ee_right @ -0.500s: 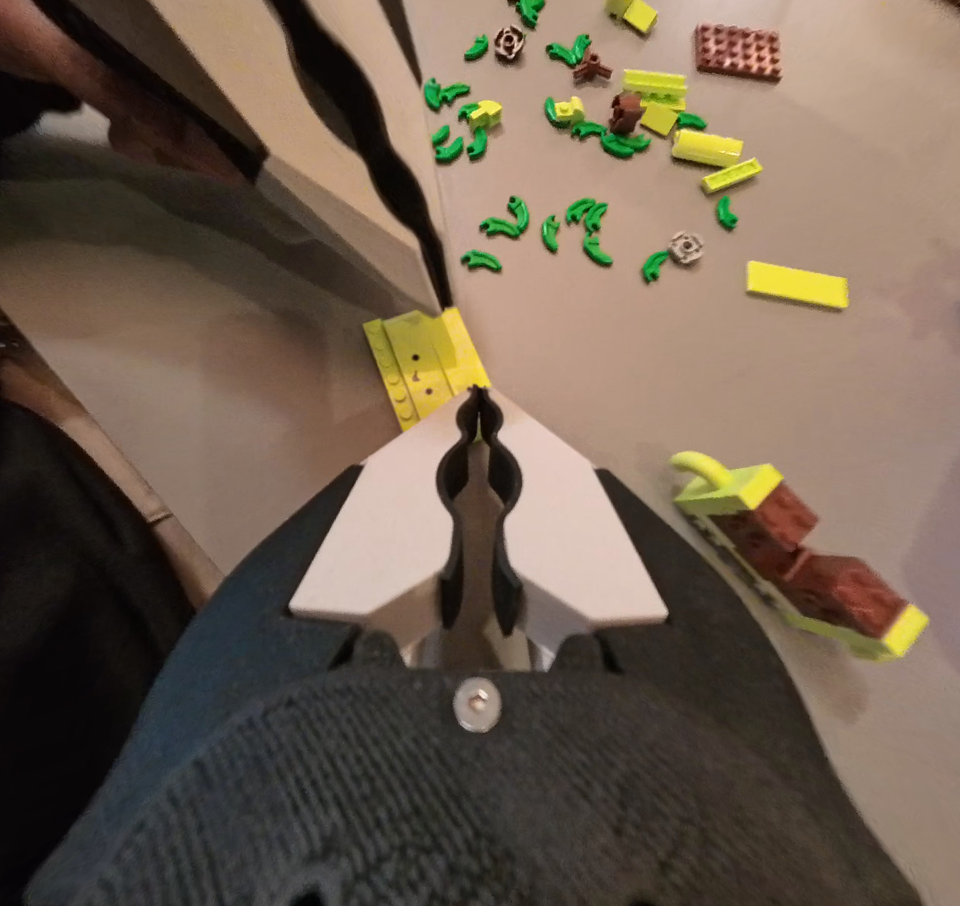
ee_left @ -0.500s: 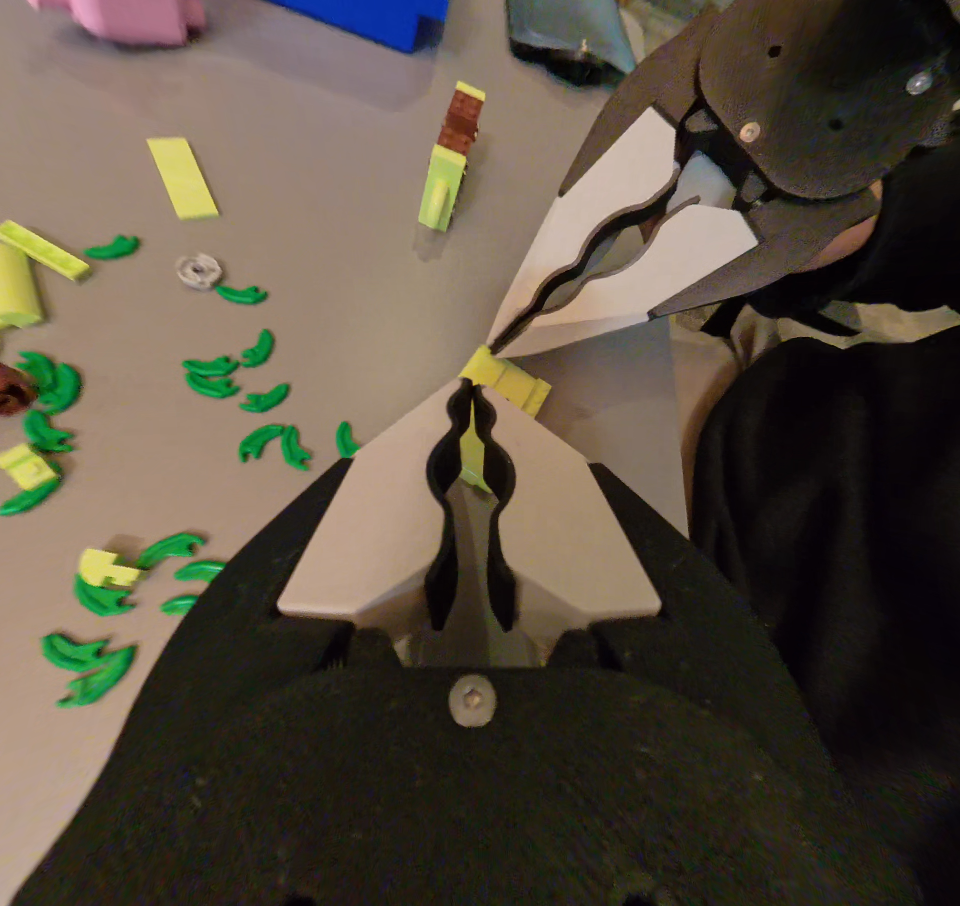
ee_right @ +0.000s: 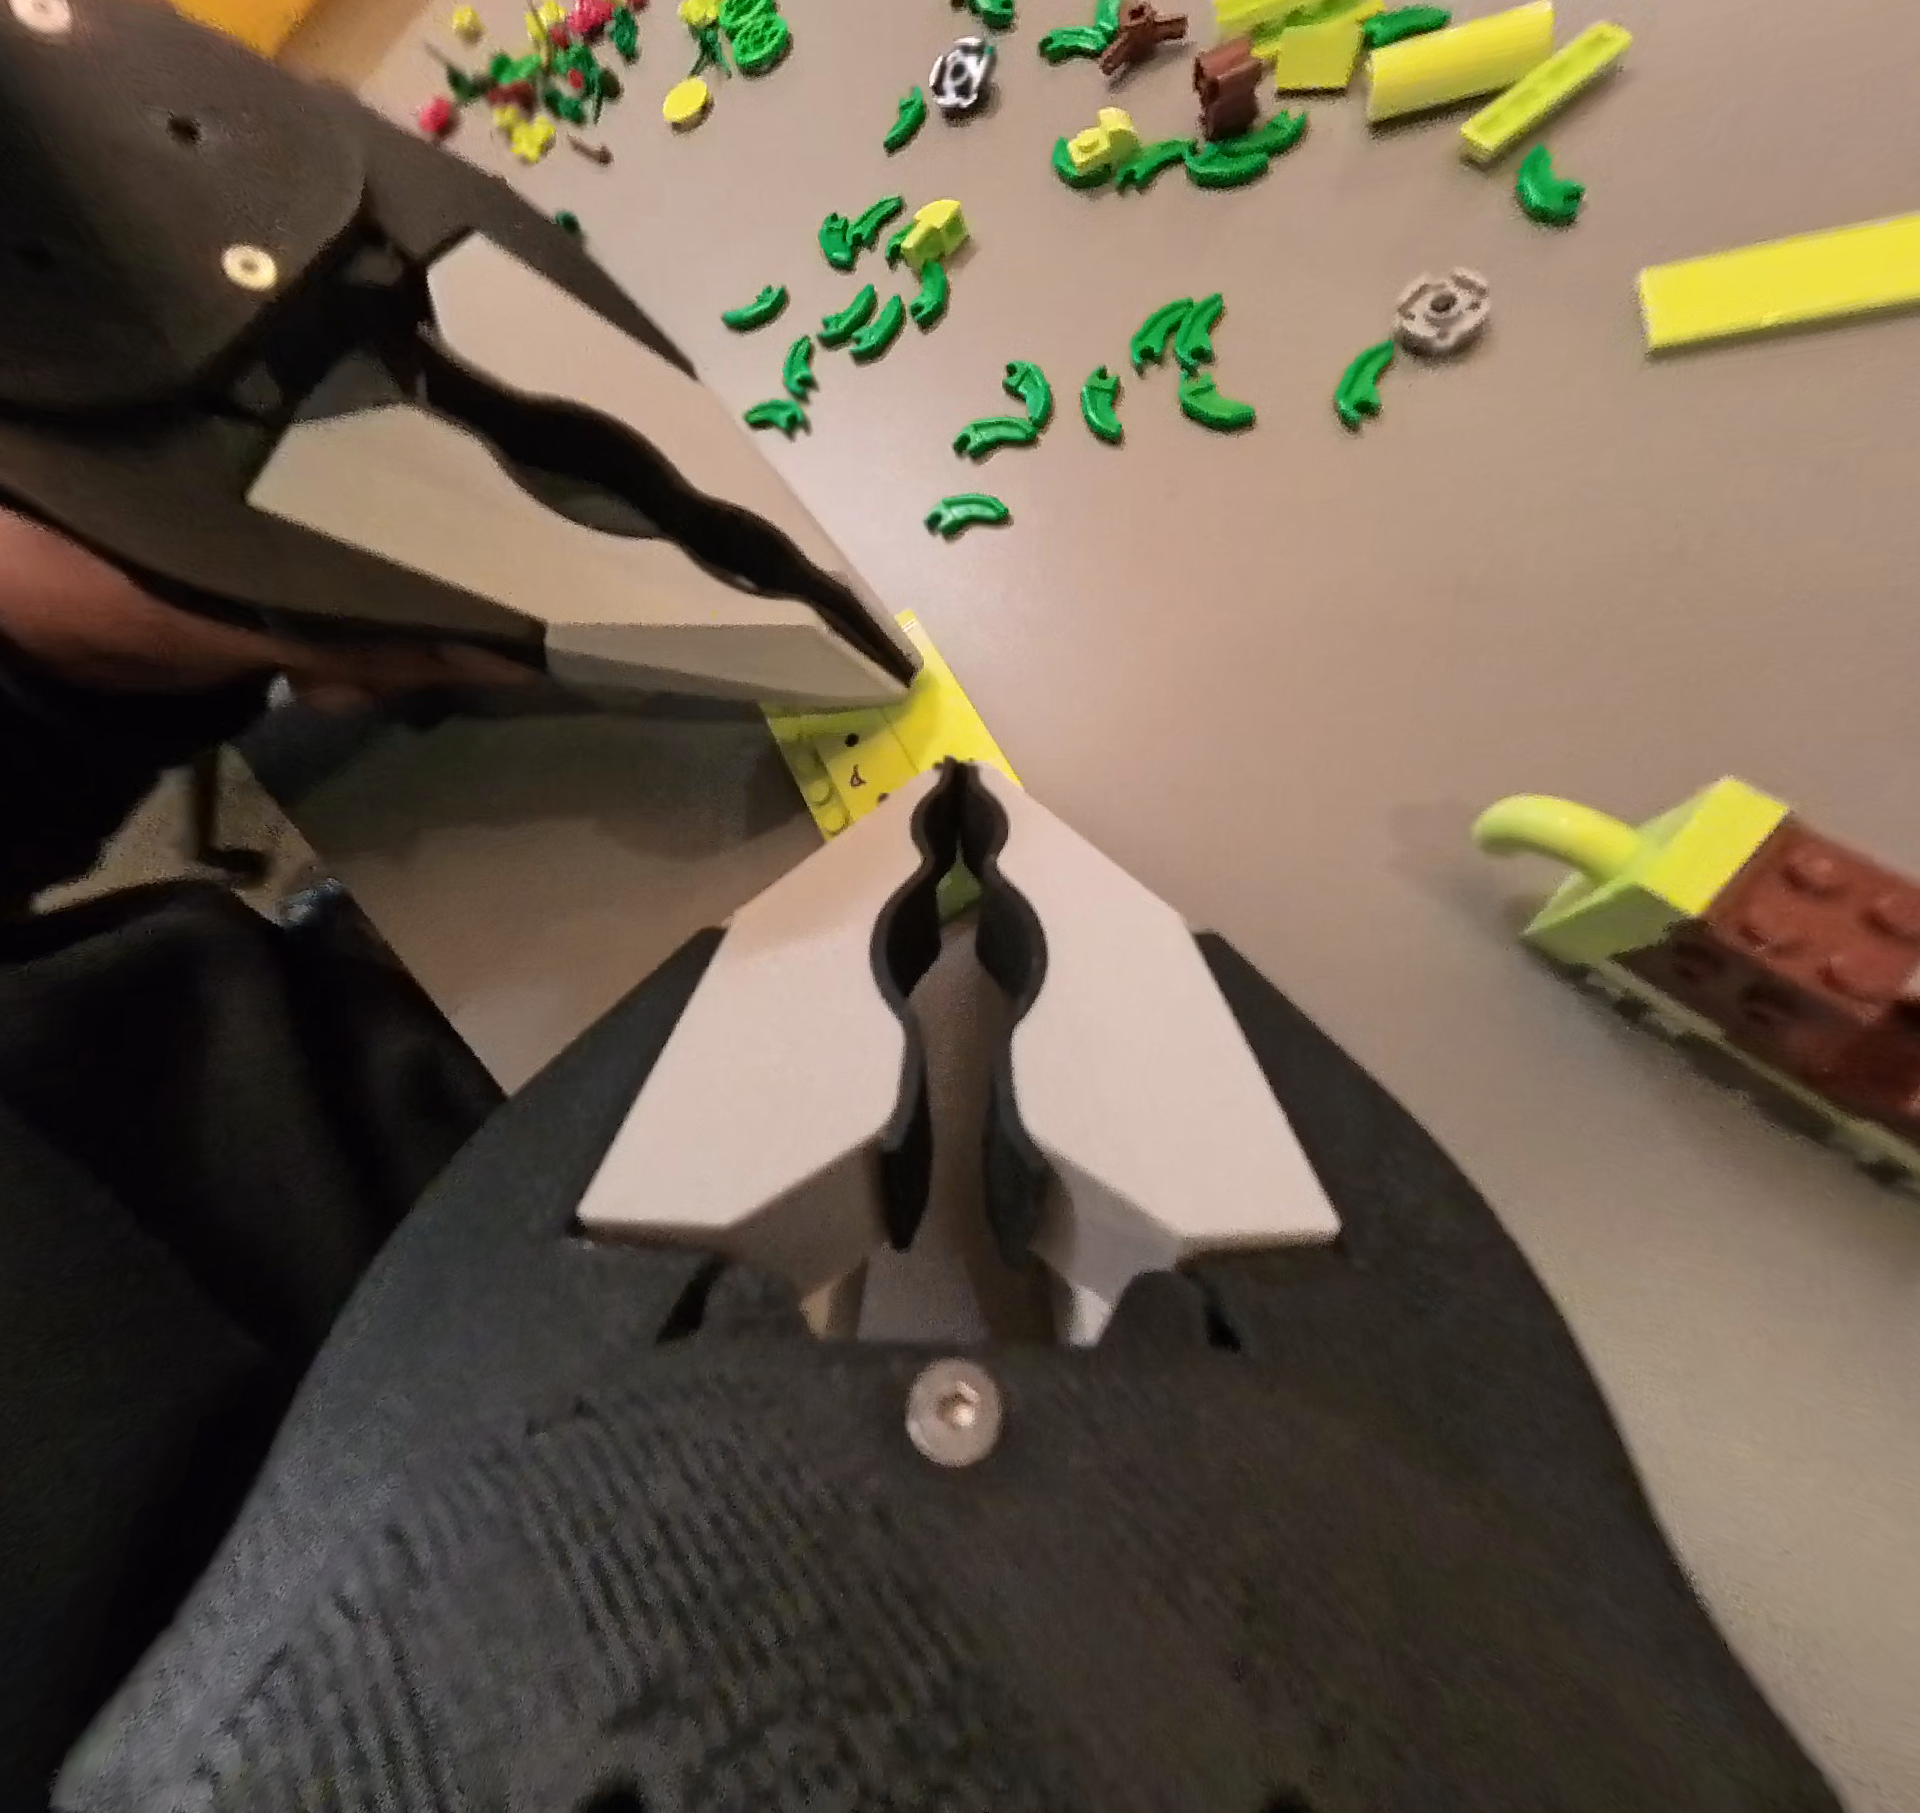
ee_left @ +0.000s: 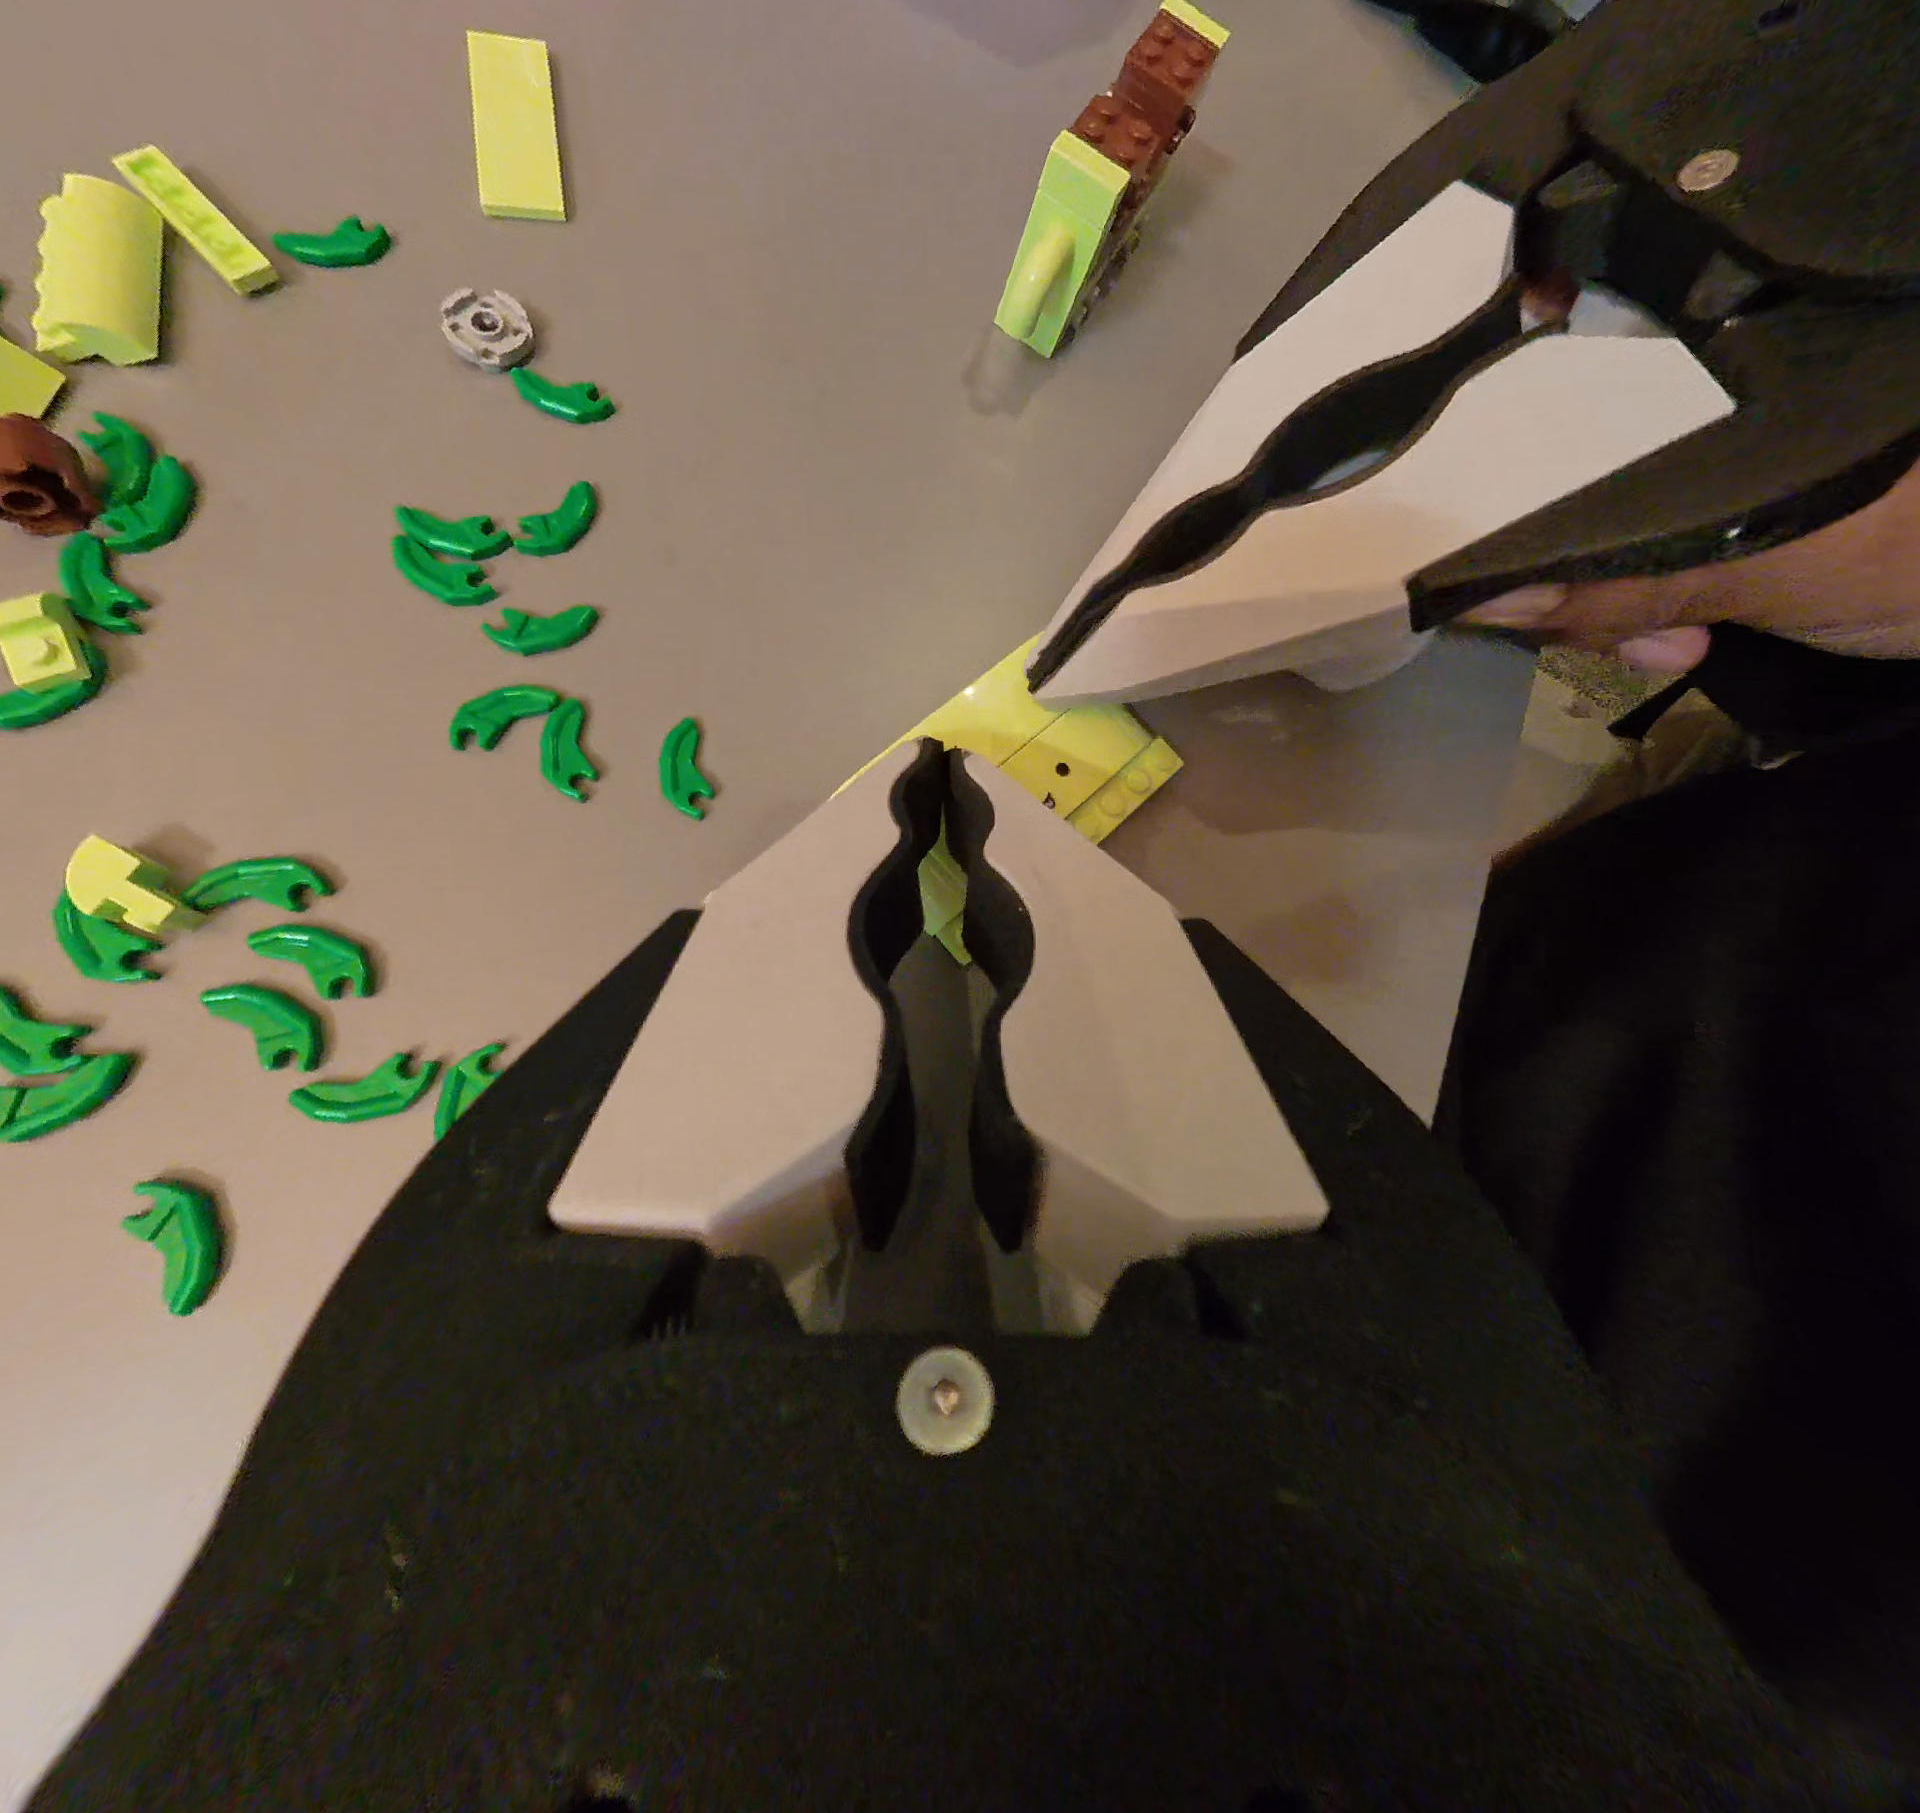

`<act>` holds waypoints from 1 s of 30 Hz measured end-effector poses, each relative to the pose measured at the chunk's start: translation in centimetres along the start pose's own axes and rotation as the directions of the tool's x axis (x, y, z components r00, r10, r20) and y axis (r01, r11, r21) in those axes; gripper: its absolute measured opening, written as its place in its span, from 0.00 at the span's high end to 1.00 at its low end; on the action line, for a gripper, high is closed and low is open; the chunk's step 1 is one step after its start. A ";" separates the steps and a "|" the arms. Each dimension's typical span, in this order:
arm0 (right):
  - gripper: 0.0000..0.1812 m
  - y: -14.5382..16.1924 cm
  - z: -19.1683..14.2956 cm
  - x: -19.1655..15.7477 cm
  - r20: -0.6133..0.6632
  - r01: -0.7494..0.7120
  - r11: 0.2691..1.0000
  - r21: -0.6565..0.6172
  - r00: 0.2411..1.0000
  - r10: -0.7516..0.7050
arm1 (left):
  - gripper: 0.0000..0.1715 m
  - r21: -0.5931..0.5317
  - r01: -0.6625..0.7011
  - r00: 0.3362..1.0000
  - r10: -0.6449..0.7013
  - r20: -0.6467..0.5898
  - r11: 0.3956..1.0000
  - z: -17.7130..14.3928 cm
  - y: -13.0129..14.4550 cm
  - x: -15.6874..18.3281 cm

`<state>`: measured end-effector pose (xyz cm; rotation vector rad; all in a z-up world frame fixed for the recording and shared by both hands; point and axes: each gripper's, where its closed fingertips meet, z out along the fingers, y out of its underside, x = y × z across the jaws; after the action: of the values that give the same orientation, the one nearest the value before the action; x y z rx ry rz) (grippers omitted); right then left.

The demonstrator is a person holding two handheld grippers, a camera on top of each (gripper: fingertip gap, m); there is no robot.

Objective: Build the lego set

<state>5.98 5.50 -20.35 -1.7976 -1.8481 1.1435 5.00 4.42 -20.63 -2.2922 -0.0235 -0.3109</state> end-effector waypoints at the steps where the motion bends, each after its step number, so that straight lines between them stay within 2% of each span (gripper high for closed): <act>1: 1.00 0.0 0.0 0.0 0.008 -0.035 0.999 0.008 0.999 0.035 | 0.99 0.001 0.004 1.000 -0.004 0.003 1.000 0.0 0.0 0.1; 6: 1.00 -0.2 0.0 0.3 0.021 -0.097 0.995 0.039 0.995 0.096 | 0.99 0.008 -0.004 1.000 0.004 0.022 1.000 0.1 0.1 0.2; 8: 1.00 0.1 -0.1 1.9 -0.089 -0.029 0.999 0.025 0.996 0.031 | 0.99 0.007 -0.018 0.999 0.018 0.031 1.000 0.2 0.1 0.3; 9: 1.00 0.4 -0.2 2.2 -0.096 0.002 1.000 0.004 0.995 -0.001 | 0.99 0.007 -0.011 1.000 0.010 0.022 1.000 0.2 0.2 0.4; 11: 1.00 -0.3 -1.1 1.9 -0.052 -0.002 0.997 0.073 0.999 0.006 | 0.99 0.008 -0.013 1.000 0.013 0.026 1.000 0.2 0.1 0.4; 13: 1.00 -1.6 -2.4 2.1 -0.076 0.042 0.988 0.150 0.997 -0.031 | 0.99 0.008 -0.022 0.999 0.021 0.038 1.000 0.2 0.1 0.3; 19: 1.00 0.3 -0.6 -1.2 -0.002 0.169 0.985 0.037 0.986 -0.169 | 0.99 0.011 -0.001 1.000 0.001 0.030 1.000 0.2 0.1 0.3; 22: 1.00 0.5 -0.4 -0.6 -0.060 0.215 0.977 0.004 0.975 -0.214 | 0.99 0.011 0.007 1.000 -0.007 0.025 1.000 0.2 0.1 0.3; 30: 1.00 0.6 -0.6 -0.4 -0.032 0.232 0.972 -0.019 0.972 -0.233 | 0.99 0.012 -0.014 0.998 0.013 0.058 1.000 0.2 0.1 0.2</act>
<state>6.84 5.23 -20.31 -1.5472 -1.9901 1.0085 5.20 4.45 -20.75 -2.2872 -0.0389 -0.2367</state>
